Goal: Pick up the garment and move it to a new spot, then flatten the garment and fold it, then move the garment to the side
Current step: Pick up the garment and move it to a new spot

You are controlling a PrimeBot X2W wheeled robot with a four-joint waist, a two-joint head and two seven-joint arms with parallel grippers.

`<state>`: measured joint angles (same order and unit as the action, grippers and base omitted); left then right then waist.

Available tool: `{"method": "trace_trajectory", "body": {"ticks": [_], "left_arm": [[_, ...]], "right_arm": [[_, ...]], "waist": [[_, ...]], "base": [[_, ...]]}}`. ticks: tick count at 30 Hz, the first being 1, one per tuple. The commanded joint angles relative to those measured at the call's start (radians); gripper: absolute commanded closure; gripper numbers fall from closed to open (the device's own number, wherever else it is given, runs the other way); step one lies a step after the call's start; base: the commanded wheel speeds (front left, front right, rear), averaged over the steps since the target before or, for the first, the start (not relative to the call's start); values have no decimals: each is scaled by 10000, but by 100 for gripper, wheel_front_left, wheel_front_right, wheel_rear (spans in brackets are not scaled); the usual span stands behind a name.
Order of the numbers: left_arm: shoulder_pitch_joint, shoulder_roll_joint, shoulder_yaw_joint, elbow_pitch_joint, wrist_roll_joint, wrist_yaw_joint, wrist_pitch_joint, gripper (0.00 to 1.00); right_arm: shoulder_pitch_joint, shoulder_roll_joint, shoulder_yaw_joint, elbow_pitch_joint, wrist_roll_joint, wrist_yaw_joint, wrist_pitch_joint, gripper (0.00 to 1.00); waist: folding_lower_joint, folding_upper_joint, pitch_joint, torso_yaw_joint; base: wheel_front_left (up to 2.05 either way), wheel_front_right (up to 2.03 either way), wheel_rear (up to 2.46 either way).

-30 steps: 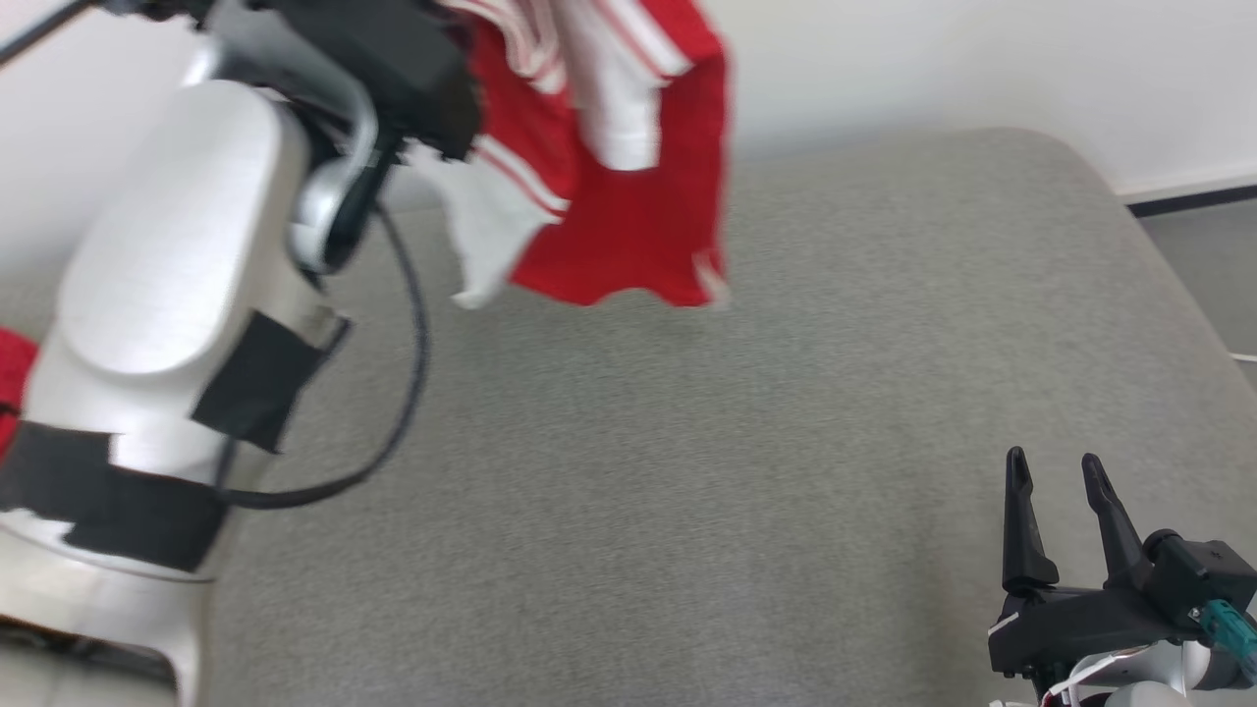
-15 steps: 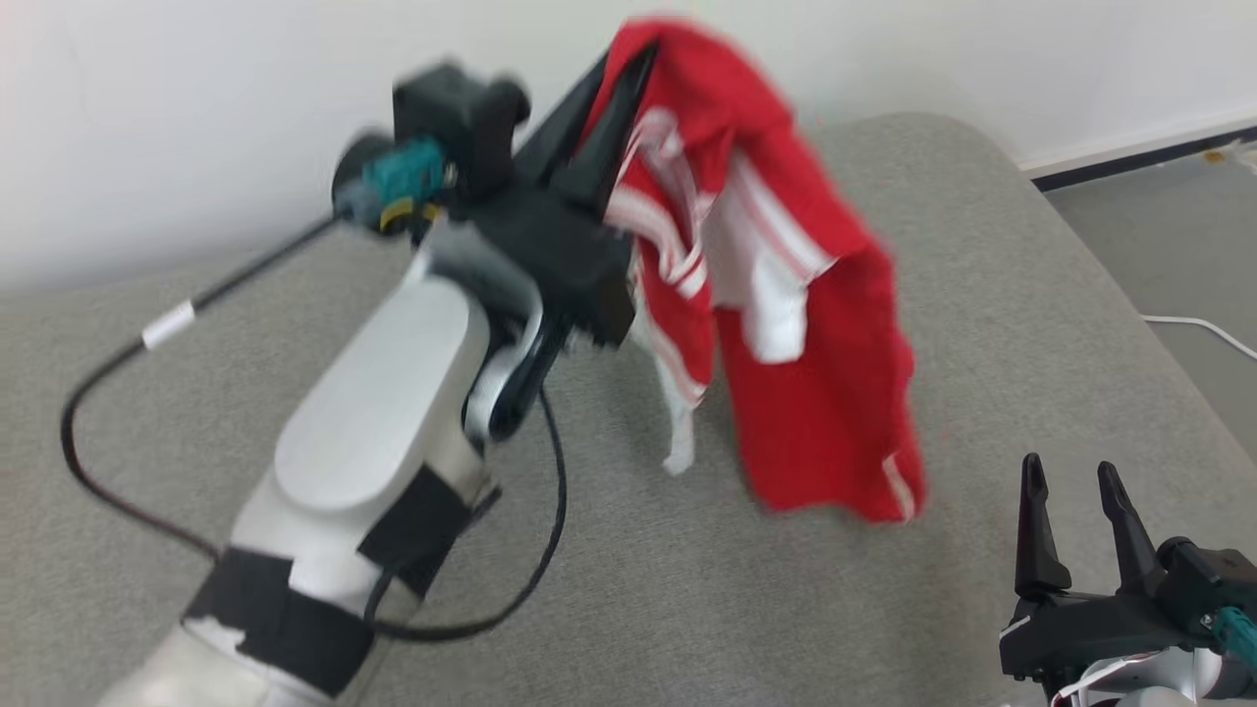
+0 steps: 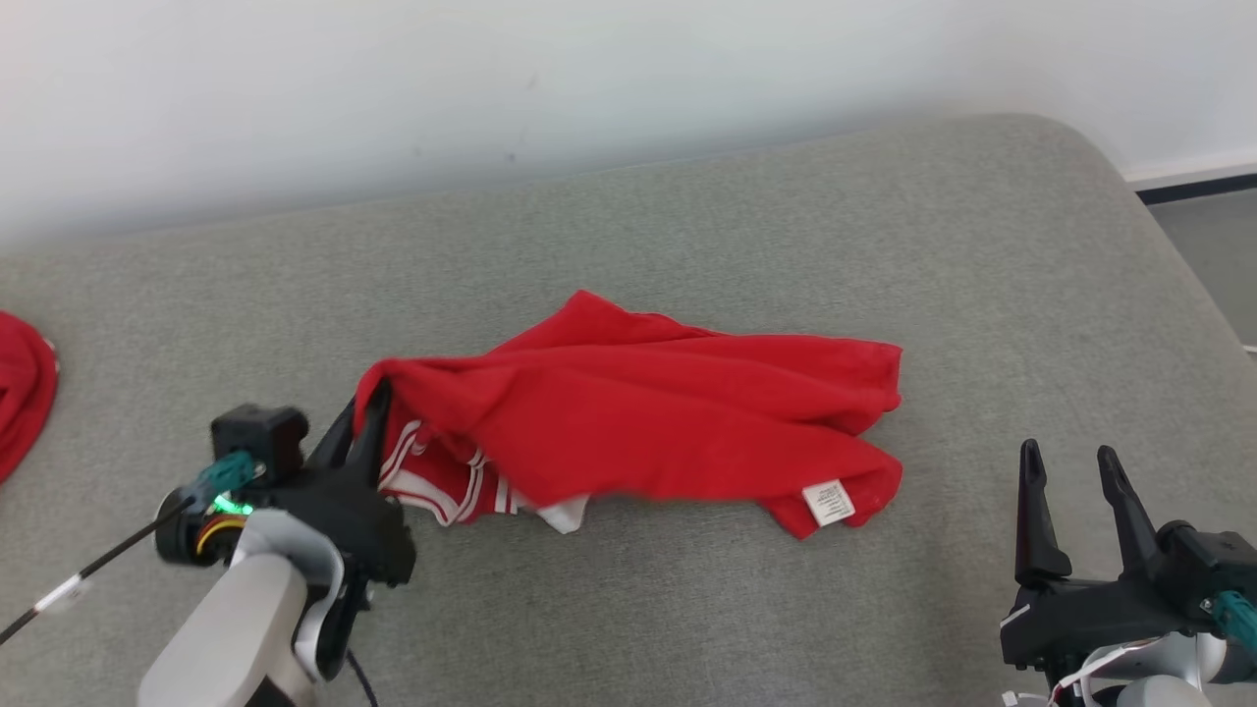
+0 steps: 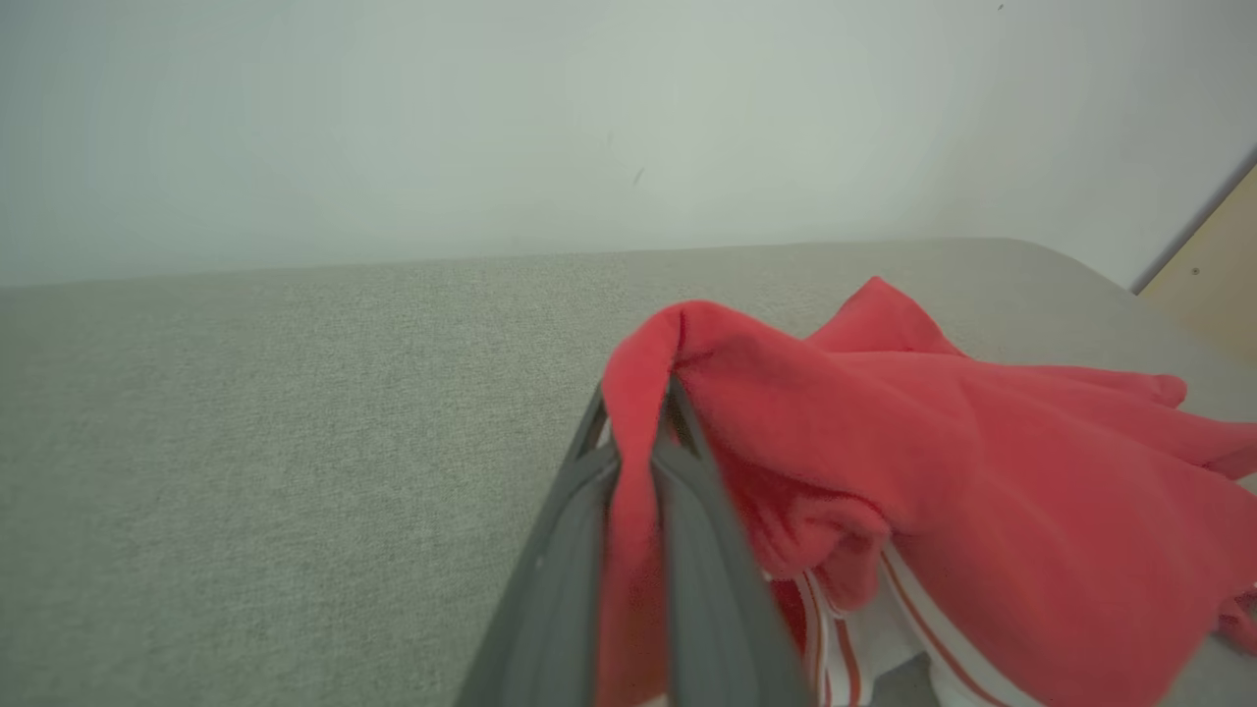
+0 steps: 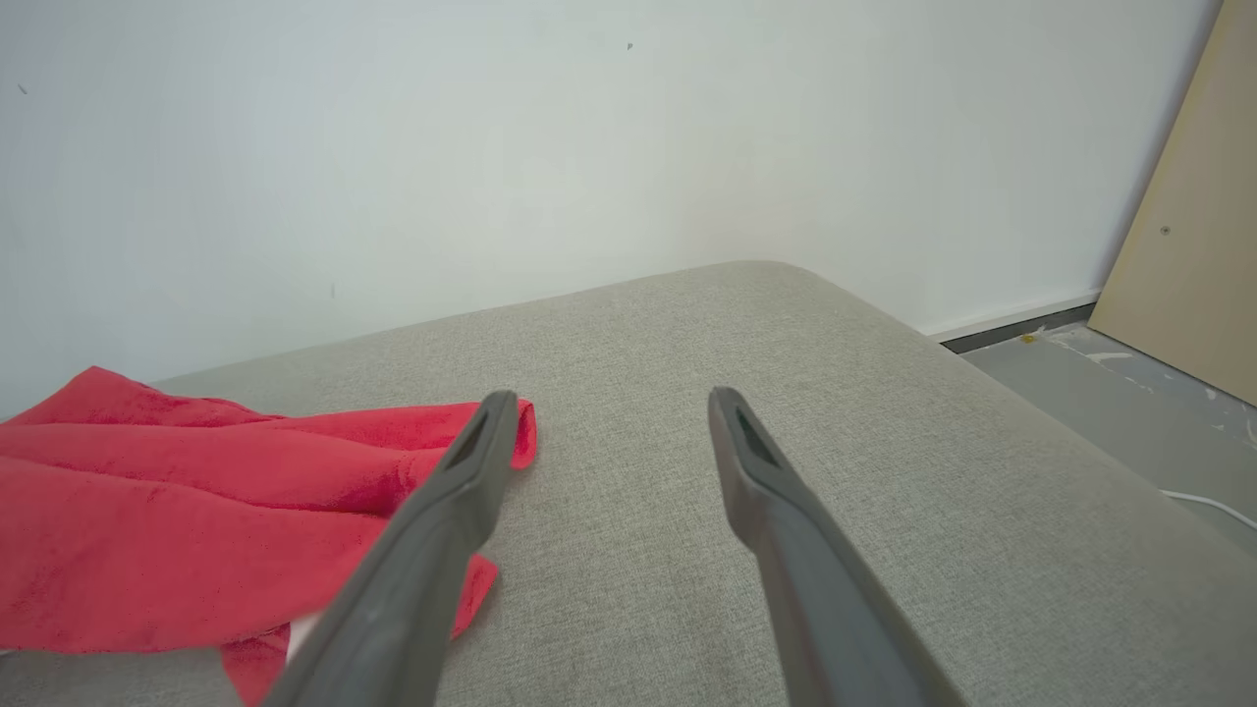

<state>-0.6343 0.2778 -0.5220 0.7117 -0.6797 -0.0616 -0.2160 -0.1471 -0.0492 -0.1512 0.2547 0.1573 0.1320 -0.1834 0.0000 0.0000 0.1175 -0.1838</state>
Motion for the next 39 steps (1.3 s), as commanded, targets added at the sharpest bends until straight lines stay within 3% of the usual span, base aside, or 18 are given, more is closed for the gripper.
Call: {"method": "trace_trajectory", "body": {"ticks": [1, 3, 4, 5, 14, 24, 31, 39], "left_arm": [[264, 118, 120, 177, -132, -56, -142, 100], [483, 156, 128, 416, -265, -158, -169, 100], [503, 182, 122, 477, -217, -163, -231, 47], [512, 155, 95, 520, -171, -199, -248, 0], [819, -40, 432, -260, 150, -234, -500, 0], [2911, 200, 2776, -3972, 1829, 498, -496, 0], [5010, -224, 4176, -5837, 3031, 687, -499, 0], [6327, -825, 4971, -6334, 3698, 276, -500, 0]], "right_arm": [[95, -18, 26, -66, -126, -25, 67, 0], [142, -18, 78, -104, -111, -25, 138, 0], [158, -18, 115, -119, -91, -25, 143, 0], [185, -18, 111, -128, -87, -25, 161, 0], [490, -18, 50, -194, 0, -25, 271, 0], [810, -19, 102, -383, 28, -25, 293, 0], [1022, -18, 2, -600, 12, -25, 382, 0], [1225, -18, 145, -704, 17, -25, 478, 0]], "waist": [[0, 0, 6, 228], [0, 0, -45, 337], [0, 0, -67, 387], [0, 0, -109, 454], [0, 0, -630, 1080], [0, 0, -1192, 1686], [0, 0, -1383, 1953], [0, 0, -1480, 2088]], "base": [[0, 0, 0], [0, 0, 0], [0, 0, 0], [0, 0, 0], [0, 0, 0], [0, 0, 0], [0, 0, 0], [0, 0, 0]]}}
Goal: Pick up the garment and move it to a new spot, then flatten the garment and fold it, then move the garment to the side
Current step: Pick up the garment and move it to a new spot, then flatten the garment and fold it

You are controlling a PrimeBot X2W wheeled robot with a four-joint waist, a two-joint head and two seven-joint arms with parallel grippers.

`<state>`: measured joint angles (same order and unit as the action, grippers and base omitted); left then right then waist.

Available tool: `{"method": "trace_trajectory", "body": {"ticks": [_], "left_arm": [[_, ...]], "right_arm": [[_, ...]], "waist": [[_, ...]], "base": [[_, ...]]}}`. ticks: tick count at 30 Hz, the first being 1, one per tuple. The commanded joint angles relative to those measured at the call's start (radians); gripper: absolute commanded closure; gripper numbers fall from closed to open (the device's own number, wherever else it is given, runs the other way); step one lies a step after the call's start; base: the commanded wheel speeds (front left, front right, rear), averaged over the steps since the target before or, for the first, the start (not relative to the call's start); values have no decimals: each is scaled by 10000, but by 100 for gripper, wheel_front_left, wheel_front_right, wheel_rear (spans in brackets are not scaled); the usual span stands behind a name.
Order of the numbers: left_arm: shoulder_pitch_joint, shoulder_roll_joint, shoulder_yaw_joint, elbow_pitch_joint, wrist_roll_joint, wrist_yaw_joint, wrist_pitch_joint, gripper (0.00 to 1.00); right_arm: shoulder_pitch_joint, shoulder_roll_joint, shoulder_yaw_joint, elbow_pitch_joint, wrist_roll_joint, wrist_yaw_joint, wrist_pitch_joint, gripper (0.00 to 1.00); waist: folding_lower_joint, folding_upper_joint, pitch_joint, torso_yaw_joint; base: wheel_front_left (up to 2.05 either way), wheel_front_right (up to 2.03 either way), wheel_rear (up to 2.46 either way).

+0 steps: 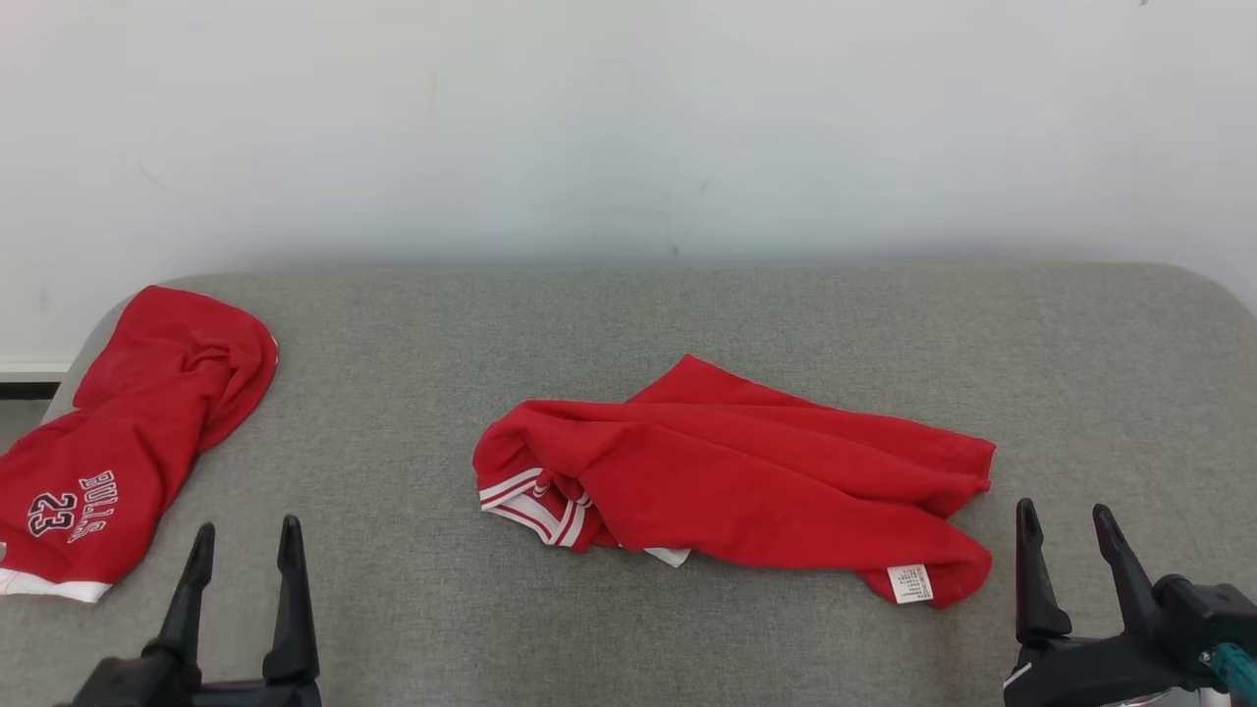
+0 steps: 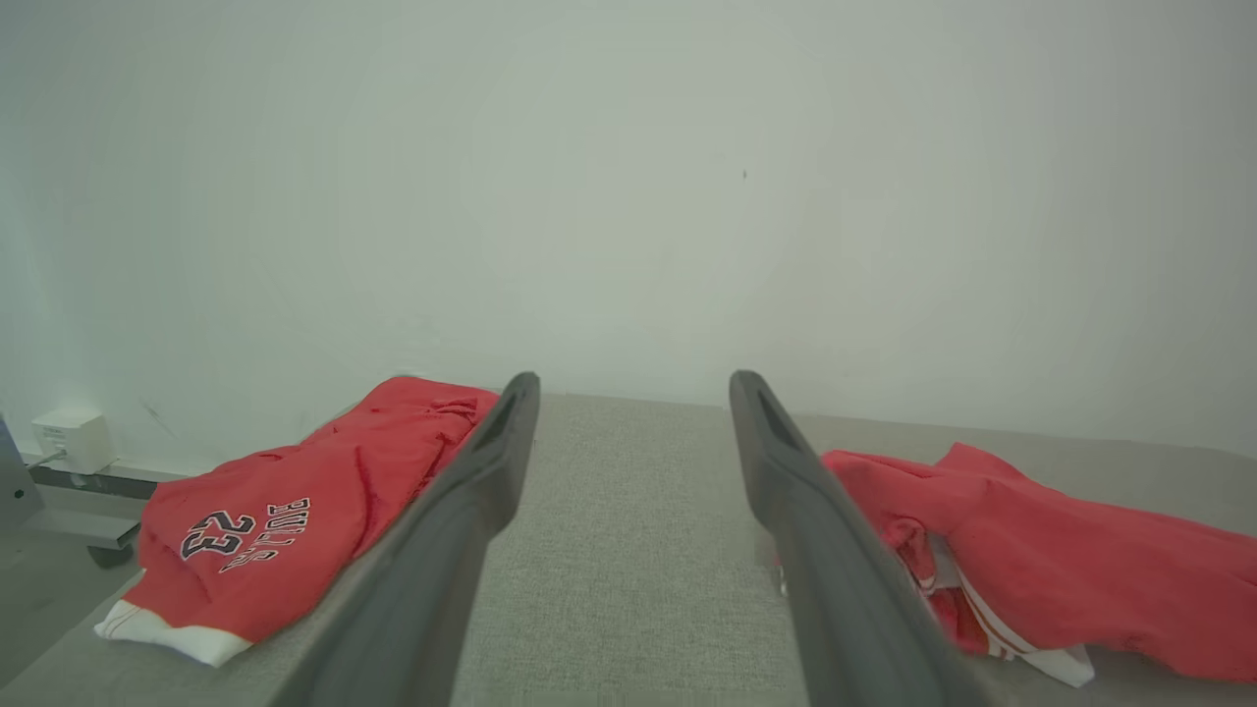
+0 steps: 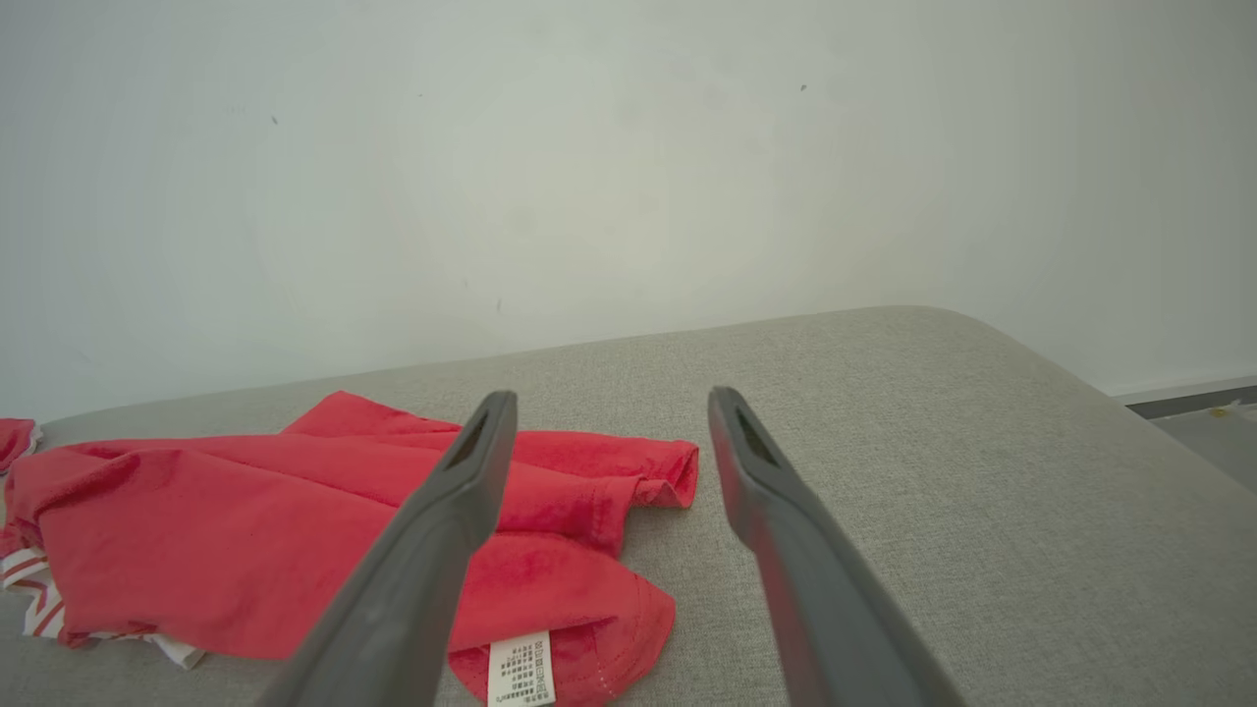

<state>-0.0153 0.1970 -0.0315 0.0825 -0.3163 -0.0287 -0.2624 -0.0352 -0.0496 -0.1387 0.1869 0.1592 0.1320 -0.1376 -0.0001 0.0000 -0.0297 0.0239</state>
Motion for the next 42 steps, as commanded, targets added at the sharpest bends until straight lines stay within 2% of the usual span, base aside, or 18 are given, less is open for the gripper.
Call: {"method": "trace_trajectory", "body": {"ticks": [1, 9, 23, 27, 33, 42], "left_arm": [[261, -63, 143, -70, 139, -97, -36, 0], [883, -515, 864, -418, 723, -414, -36, 0], [964, -990, 1176, -271, 1238, -767, -37, 0], [682, -1070, 917, 79, 1143, -906, -37, 0], [256, -1137, -5, 866, 1240, -1001, -35, 0], [-943, -1086, -1529, 2424, 878, -1014, -35, 0]], "right_arm": [[116, -14, 35, -31, 16, -25, 19, 0], [224, -14, 161, -35, 119, -25, -17, 0], [178, -14, 252, 29, 149, -25, 10, 0], [110, -14, 267, 55, 155, -25, -10, 0], [22, -14, 336, 31, 160, -25, 35, 0], [-311, -14, 407, 68, 219, -25, -59, 0]], "waist": [[1, 0, -13, 19], [1, 0, 7, 62], [1, 0, 81, 3], [1, 0, 167, -118], [1, 0, 382, -409], [1, 0, 1057, -1216]], "base": [[0, 0, 0], [0, 0, 0], [0, 0, 0], [0, 0, 0], [0, 0, 0], [0, 0, 0]]}}
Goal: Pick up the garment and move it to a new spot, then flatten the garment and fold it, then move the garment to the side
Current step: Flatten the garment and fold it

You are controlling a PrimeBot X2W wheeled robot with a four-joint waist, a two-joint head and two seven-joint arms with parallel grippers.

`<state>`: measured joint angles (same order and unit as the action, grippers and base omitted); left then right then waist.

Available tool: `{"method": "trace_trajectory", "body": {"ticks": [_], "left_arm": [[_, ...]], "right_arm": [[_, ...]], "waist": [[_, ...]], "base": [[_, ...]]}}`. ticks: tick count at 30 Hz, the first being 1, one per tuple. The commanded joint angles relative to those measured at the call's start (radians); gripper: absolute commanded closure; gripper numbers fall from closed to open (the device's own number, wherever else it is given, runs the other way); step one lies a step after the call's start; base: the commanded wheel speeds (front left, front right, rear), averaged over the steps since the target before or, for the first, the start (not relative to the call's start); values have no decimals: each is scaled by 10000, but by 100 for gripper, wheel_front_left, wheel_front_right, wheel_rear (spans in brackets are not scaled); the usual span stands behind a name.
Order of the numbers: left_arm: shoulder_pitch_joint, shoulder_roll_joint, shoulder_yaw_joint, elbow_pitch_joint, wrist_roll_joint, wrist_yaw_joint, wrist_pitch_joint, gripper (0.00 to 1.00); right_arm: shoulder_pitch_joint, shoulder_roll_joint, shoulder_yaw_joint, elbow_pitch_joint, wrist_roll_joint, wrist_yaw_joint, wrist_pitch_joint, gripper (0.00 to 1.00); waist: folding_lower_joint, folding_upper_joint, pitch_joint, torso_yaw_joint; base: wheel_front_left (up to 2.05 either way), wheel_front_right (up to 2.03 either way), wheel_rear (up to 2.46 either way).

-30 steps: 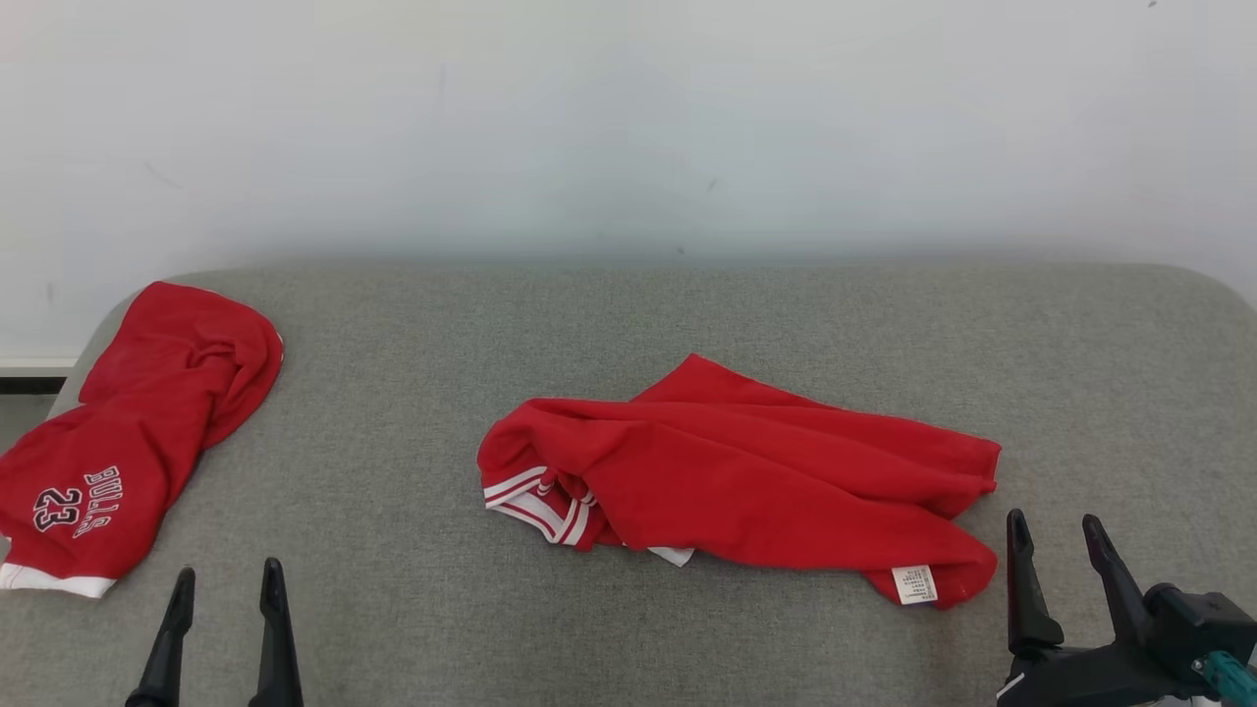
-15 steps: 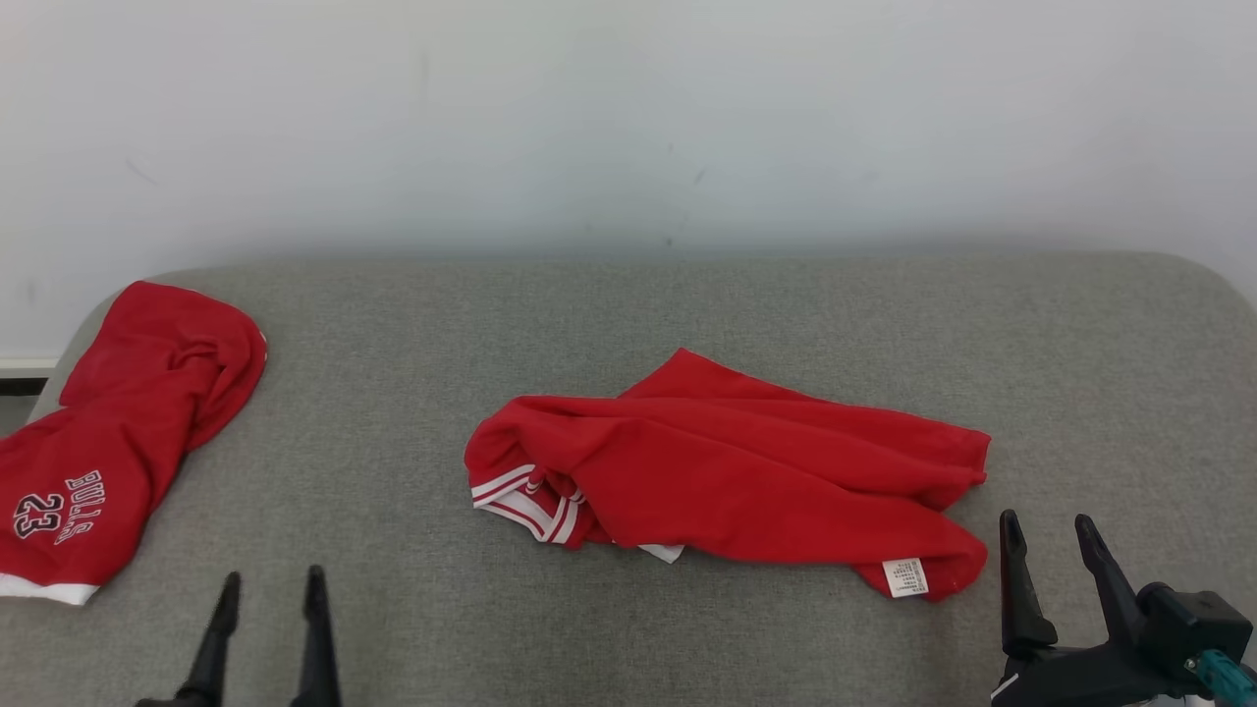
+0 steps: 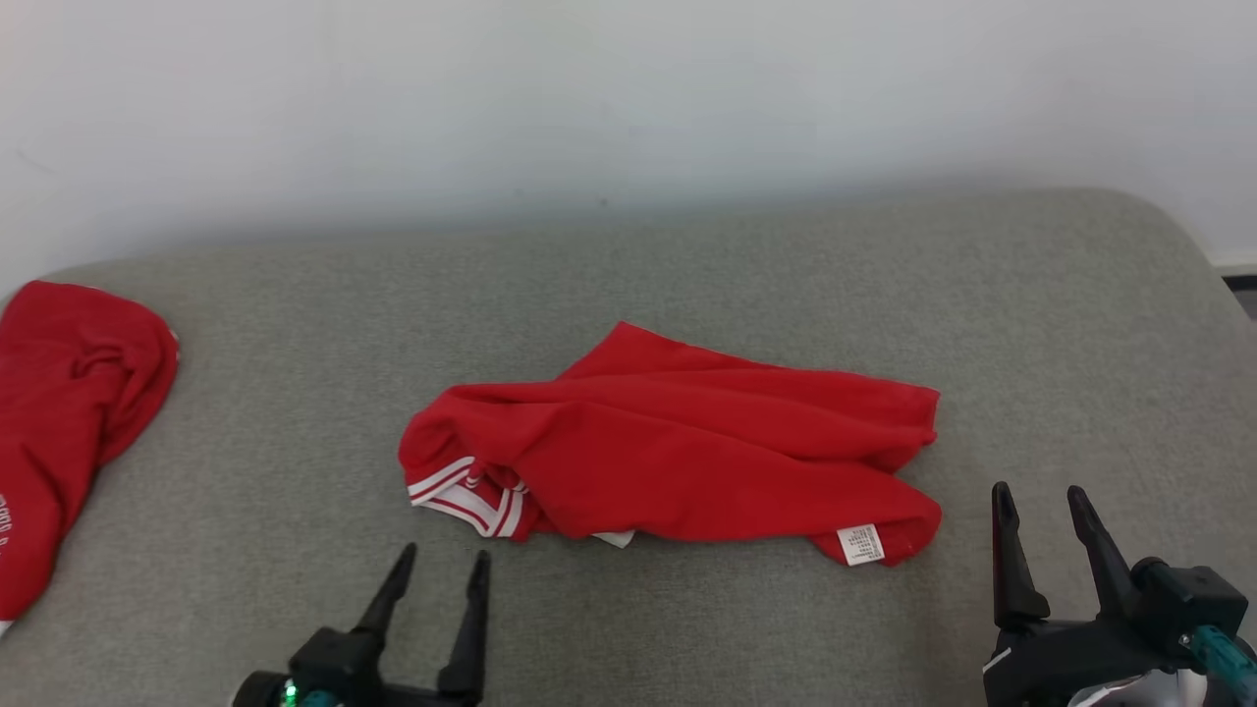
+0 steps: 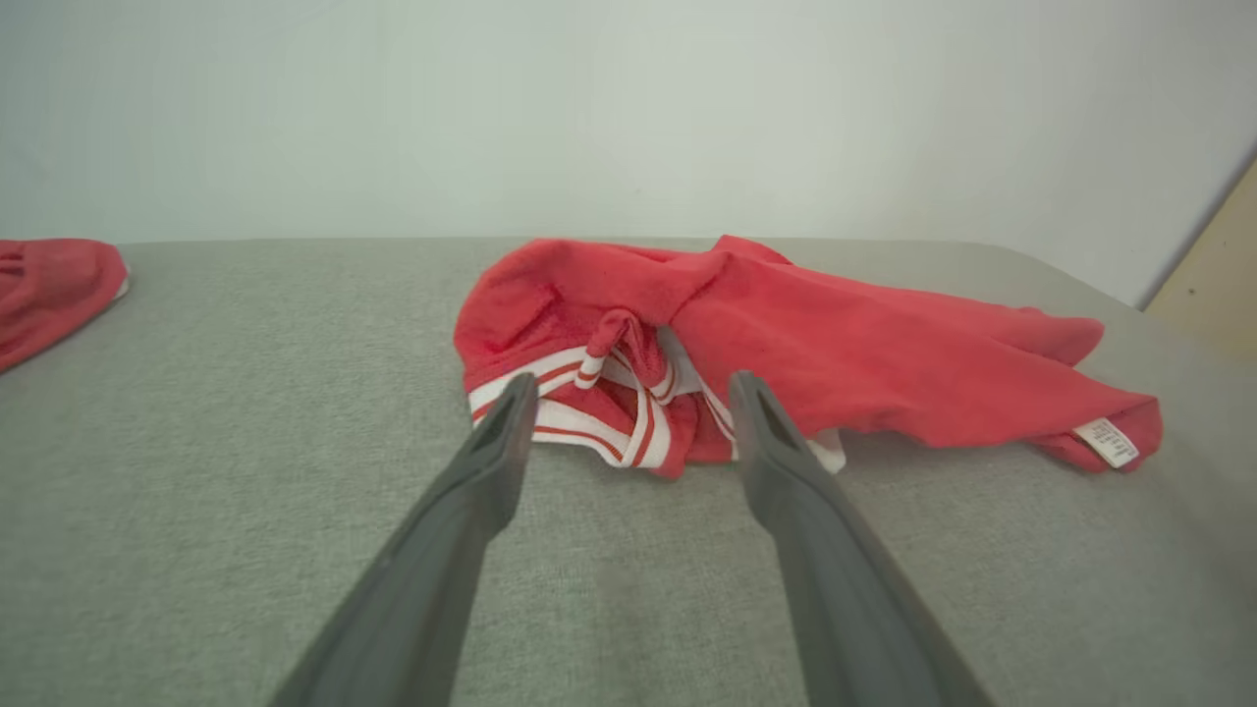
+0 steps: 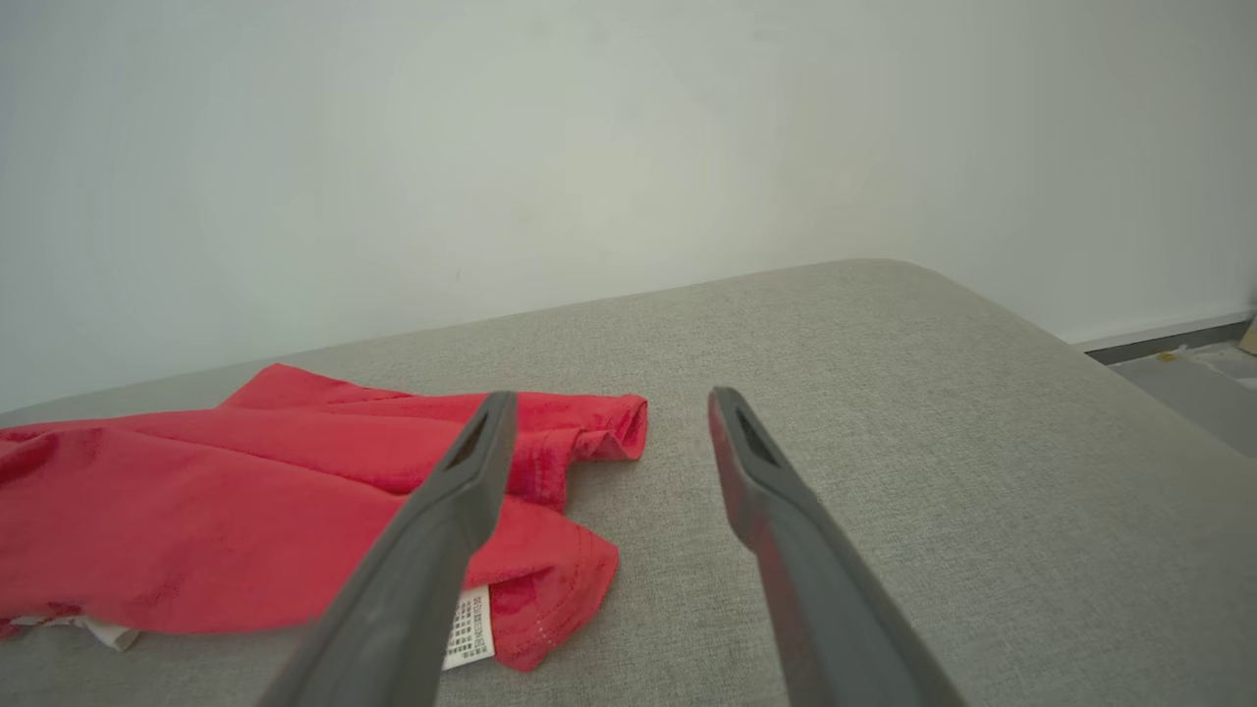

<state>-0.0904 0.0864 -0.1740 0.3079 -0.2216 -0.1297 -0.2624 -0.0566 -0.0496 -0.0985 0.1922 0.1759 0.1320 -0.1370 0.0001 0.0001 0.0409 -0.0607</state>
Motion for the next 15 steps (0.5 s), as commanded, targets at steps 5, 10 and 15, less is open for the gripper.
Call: {"method": "trace_trajectory", "body": {"ticks": [5, 10, 15], "left_arm": [[-890, 96, -1083, 1235, -370, 4, -34, 0], [-1561, 162, -1829, 2314, -540, 3, -35, 0], [-2194, 159, -2131, 3131, -594, 4, -36, 0]], "right_arm": [[-304, -12, 24, 105, 97, -25, -210, 0], [-480, -14, 85, 268, 214, -25, -376, 0], [-603, -14, 152, 426, 267, -25, -494, 0]], "waist": [[-1, -1, 715, -815], [-1, -1, 967, -1259], [-1, -1, 1129, -1529]], "base": [[0, 0, 0], [0, 0, 0], [0, 0, 0]]}}
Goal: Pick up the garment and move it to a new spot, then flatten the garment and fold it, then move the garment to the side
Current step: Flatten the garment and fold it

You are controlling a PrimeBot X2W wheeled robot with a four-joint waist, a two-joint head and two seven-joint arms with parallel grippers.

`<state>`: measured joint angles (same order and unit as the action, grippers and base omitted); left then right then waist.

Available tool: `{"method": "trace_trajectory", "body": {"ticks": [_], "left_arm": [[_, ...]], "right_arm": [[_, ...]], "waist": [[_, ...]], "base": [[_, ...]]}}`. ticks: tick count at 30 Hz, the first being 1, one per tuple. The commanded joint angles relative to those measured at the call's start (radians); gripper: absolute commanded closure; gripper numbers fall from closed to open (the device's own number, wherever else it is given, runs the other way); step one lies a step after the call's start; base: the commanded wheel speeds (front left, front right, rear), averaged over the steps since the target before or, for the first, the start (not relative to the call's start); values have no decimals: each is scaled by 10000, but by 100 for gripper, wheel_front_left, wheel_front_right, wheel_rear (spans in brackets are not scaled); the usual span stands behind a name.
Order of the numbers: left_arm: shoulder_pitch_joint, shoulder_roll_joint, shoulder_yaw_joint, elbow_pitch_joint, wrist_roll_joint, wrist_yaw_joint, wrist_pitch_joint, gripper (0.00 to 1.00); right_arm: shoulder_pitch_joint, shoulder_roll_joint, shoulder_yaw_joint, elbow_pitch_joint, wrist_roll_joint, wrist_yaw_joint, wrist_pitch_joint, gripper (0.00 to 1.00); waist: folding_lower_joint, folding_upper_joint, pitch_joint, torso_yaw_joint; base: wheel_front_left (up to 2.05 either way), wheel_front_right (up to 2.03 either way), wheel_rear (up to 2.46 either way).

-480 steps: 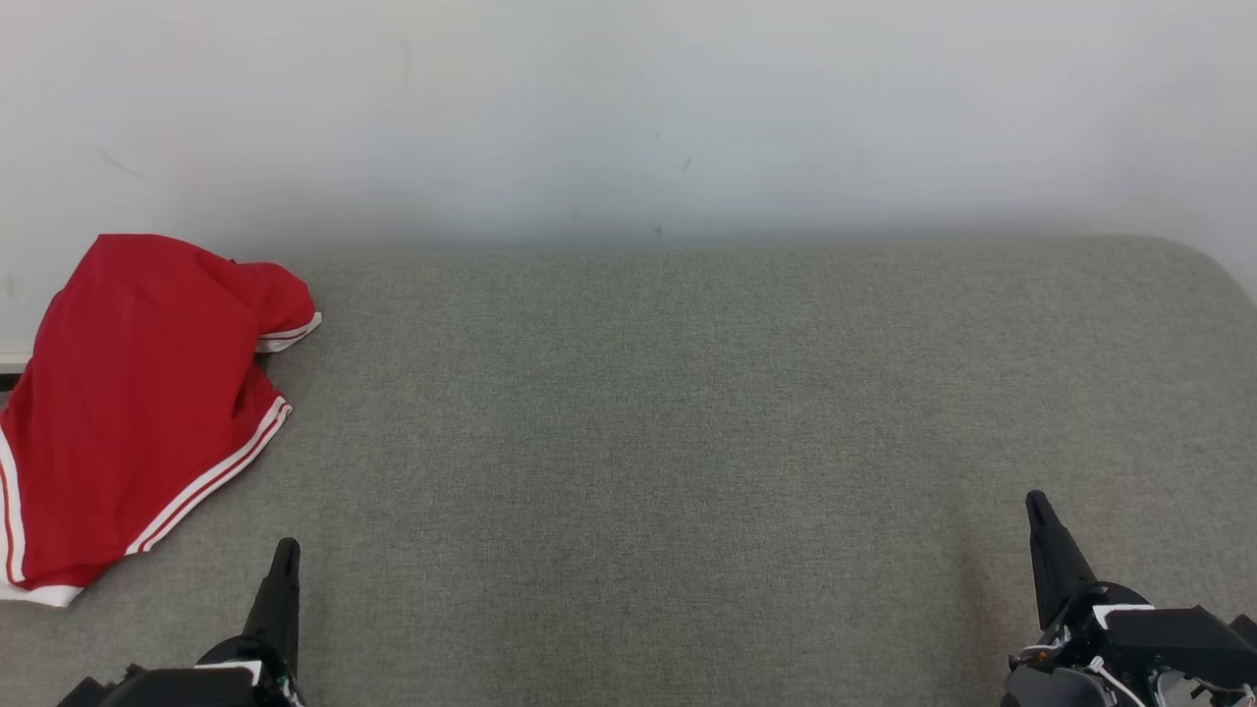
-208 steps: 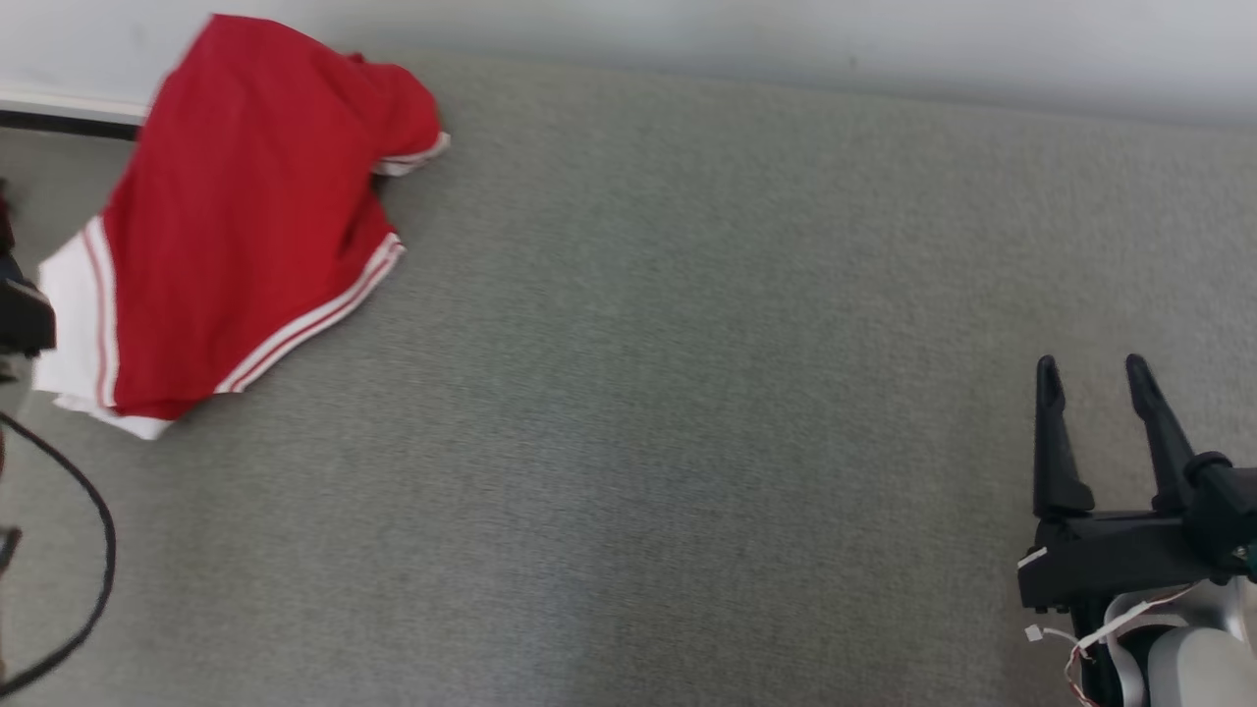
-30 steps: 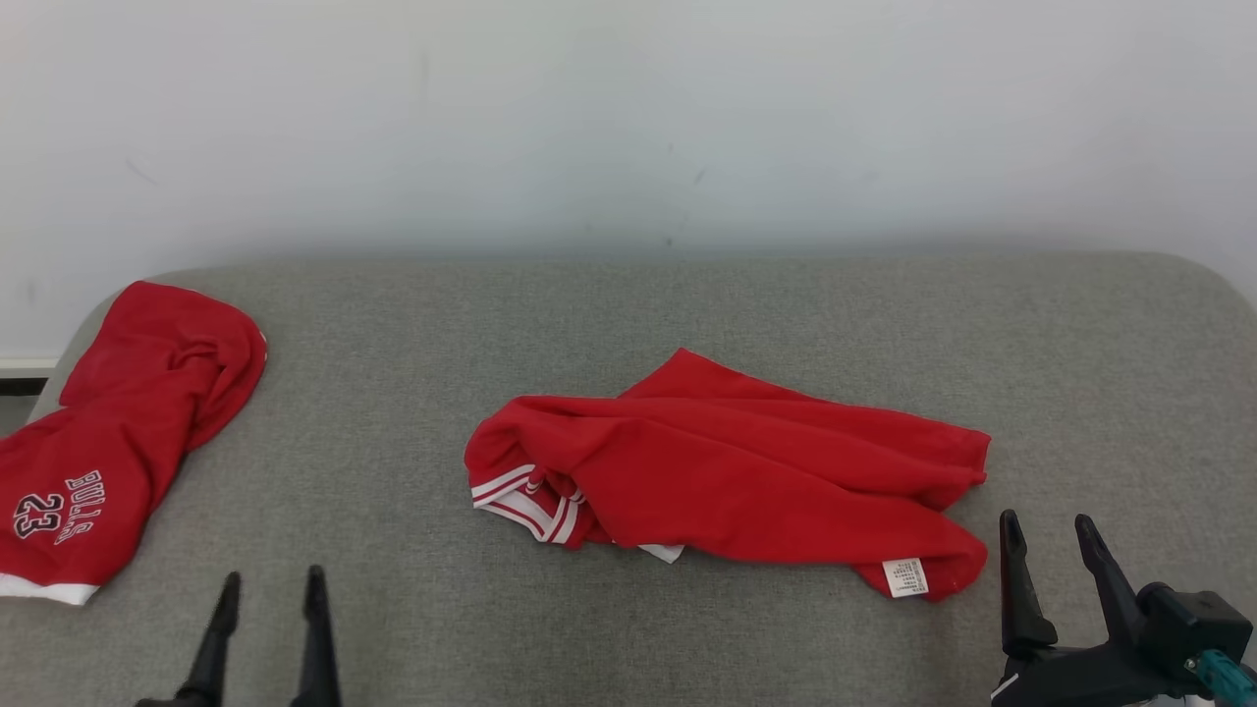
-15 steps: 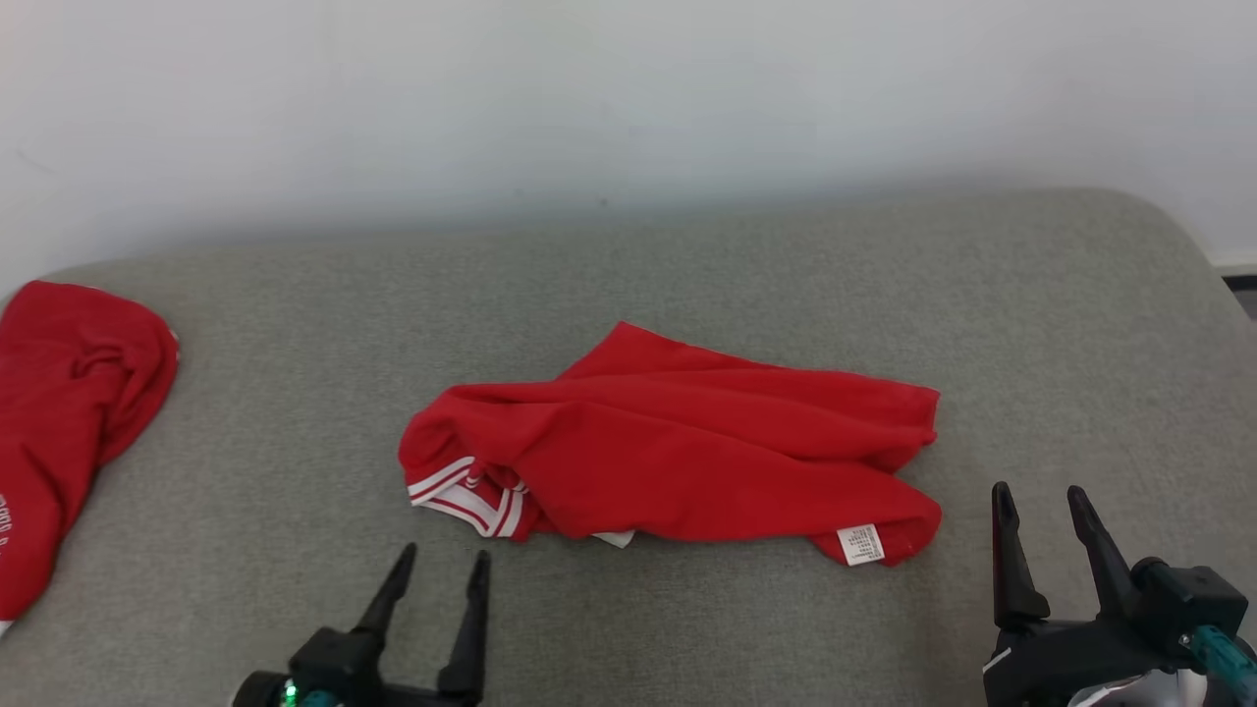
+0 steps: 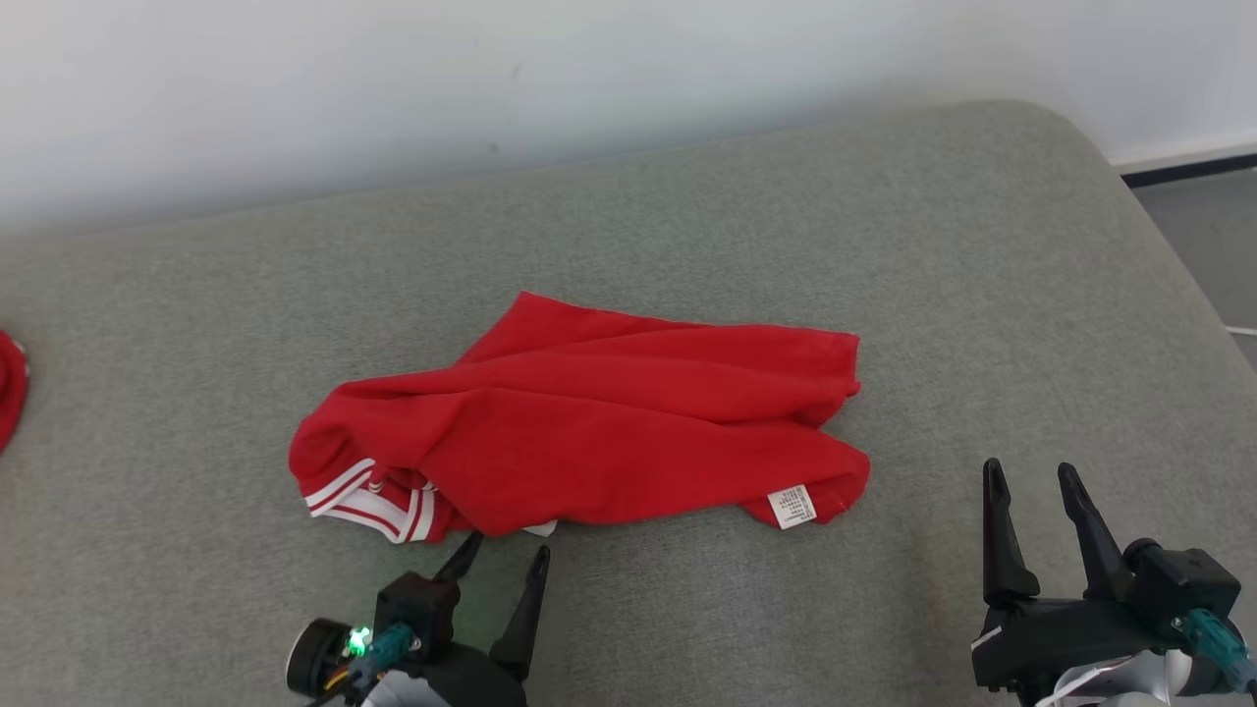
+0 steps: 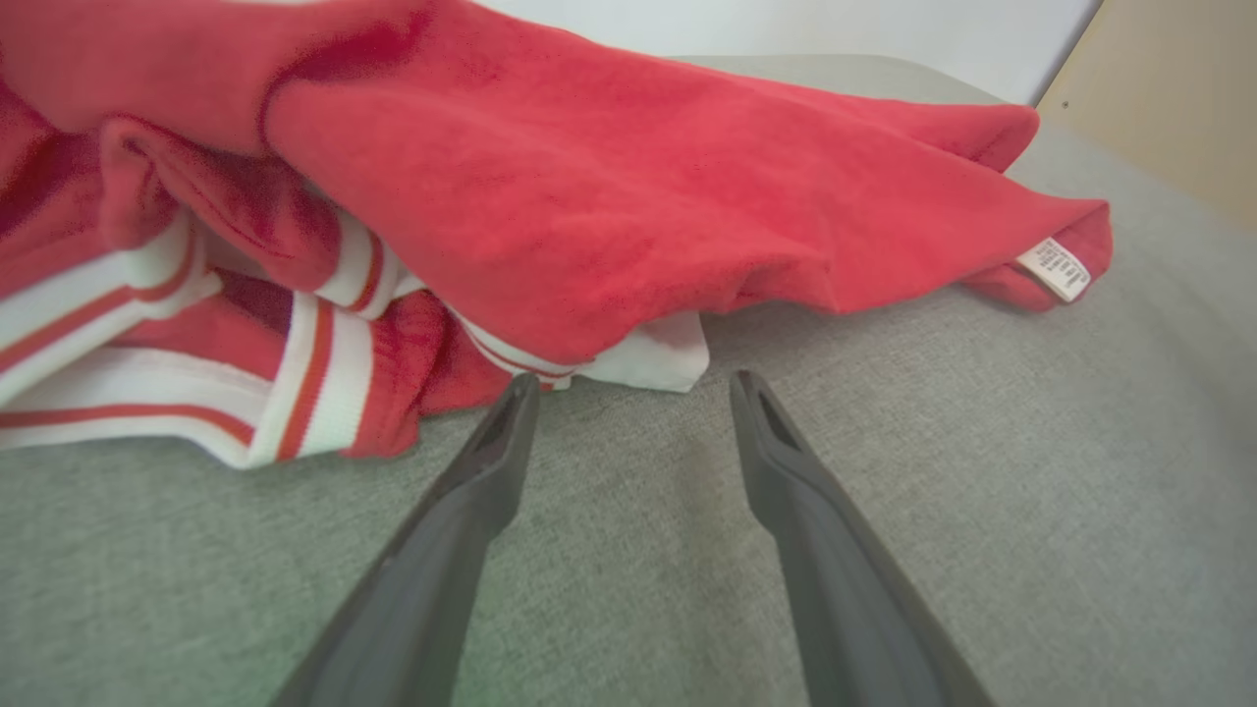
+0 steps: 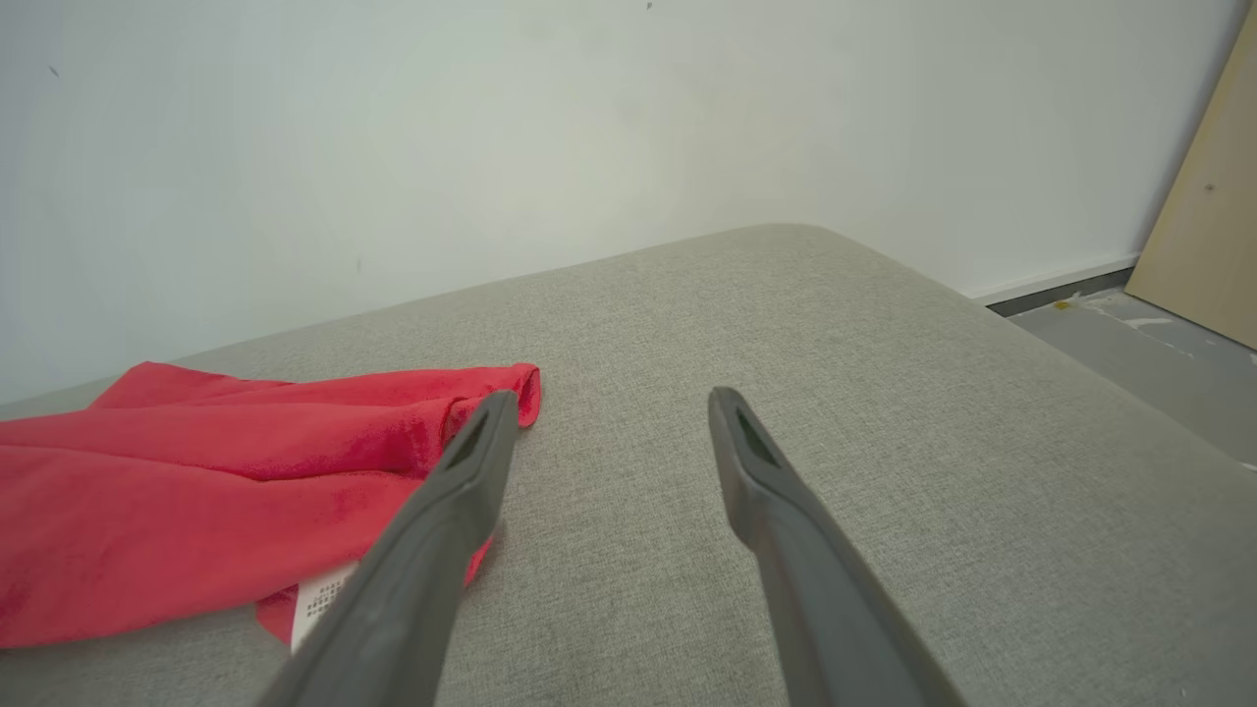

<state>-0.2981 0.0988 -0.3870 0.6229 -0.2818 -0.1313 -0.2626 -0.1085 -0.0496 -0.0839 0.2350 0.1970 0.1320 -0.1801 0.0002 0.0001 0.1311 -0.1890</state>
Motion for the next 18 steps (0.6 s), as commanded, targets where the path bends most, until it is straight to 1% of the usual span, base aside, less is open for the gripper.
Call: {"method": "trace_trajectory", "body": {"ticks": [1, 12, 13, 14, 15, 18], "left_arm": [[-255, 22, -50, 129, 18, 19, -34, 0], [-1466, -151, -312, 1499, 65, 18, -33, 0], [-1515, -170, -285, 1574, 42, 18, -33, 24], [-1566, -187, -214, 1566, 9, 38, -35, 80], [-1587, -198, -197, 1600, 39, 57, -33, 100], [-1578, -212, -126, 1624, 154, 141, -35, 100]], "right_arm": [[-124, -14, 22, 29, 58, -25, -81, 0], [-356, -12, 144, 268, 103, -25, -245, 0], [-366, -14, 144, 296, 99, -25, -261, 0], [-374, -14, 137, 315, 93, -25, -262, 0], [-377, -12, 116, 340, 73, -25, -278, 0], [-316, -14, 51, 393, 10, -25, -298, 0]], "waist": [[-2, -1, 262, -311], [-2, -1, 498, -654], [-2, -1, 496, -661], [-2, -1, 492, -660], [-2, -1, 475, -649], [-2, -1, 381, -545]], "base": [[0, 0, 0], [0, 0, 0], [0, 0, 0], [0, 0, 0], [0, 0, 0], [0, 0, 0]]}}
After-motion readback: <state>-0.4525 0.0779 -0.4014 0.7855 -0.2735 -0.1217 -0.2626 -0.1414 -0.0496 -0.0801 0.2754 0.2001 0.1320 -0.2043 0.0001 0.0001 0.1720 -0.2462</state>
